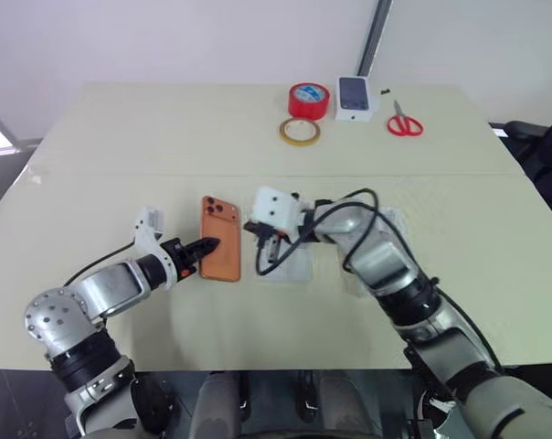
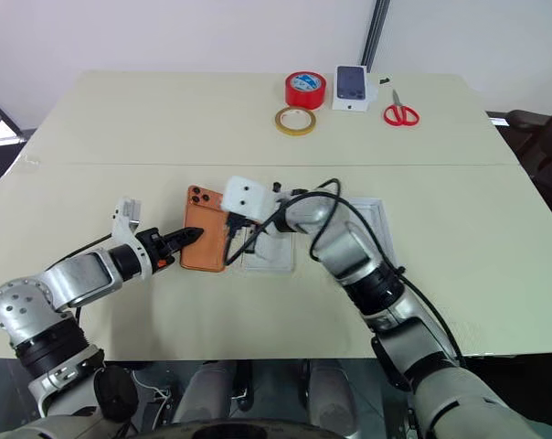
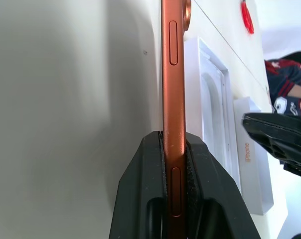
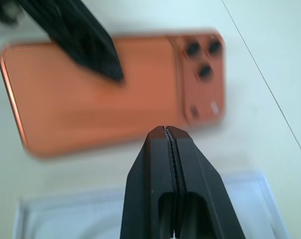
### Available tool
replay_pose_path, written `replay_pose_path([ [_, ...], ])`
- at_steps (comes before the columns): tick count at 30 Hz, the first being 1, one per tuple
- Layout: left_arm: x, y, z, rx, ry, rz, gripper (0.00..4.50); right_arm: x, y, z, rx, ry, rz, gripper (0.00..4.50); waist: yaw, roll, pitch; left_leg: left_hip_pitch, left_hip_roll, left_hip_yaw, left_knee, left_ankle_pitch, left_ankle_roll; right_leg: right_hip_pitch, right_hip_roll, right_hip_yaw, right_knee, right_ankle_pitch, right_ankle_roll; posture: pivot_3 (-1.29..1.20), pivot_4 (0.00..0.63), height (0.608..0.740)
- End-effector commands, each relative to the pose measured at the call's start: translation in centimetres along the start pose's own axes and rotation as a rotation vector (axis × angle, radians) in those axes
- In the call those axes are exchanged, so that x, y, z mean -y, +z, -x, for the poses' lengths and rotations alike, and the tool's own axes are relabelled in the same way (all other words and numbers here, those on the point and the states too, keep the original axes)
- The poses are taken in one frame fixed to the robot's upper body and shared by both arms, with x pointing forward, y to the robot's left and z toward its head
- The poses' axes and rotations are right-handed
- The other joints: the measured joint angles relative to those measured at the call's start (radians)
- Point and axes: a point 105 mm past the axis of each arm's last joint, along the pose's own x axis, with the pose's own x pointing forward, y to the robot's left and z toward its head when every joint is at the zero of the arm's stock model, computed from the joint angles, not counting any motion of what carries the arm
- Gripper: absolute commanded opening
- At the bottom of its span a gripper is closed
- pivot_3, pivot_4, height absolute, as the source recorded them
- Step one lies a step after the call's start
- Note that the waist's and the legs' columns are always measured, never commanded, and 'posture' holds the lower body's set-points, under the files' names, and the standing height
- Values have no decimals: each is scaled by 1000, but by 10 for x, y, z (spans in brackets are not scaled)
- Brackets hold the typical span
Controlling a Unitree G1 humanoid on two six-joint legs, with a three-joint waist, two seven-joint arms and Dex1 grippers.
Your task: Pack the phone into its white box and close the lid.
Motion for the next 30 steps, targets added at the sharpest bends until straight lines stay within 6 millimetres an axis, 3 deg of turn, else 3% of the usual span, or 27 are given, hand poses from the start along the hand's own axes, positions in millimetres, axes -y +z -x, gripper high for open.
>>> replay_pose_path([
  [1,19,8,-1,51,-86,21,43,10,14,26,77,-17,-3,0,0,0,0,0,0,0,0,0,0,0,0,0,0,0,0,0,150,740],
  [9,64,11,-13,57,-221,136,43,32,4,74,114,-100,-105,0,3,0,1,-1,0,0,-1,0,1,1,-3,0,-7,0,-2,0,150,740],
  [13,85,-7,-31,-36,-249,146,43,37,-19,85,47,-152,-120,0,5,0,1,-1,0,1,-1,-1,2,3,-3,1,-9,0,-2,0,150,740],
  [23,85,-34,-61,-110,-205,148,43,31,-38,93,-2,-185,-148,0,3,0,1,-1,0,2,0,-1,7,4,1,1,-11,0,-2,0,150,740],
  [30,79,-45,-66,-135,-172,84,43,29,-44,100,0,-181,-176,0,5,0,1,-1,-1,2,0,-1,7,4,0,1,-12,0,-2,0,150,740],
])
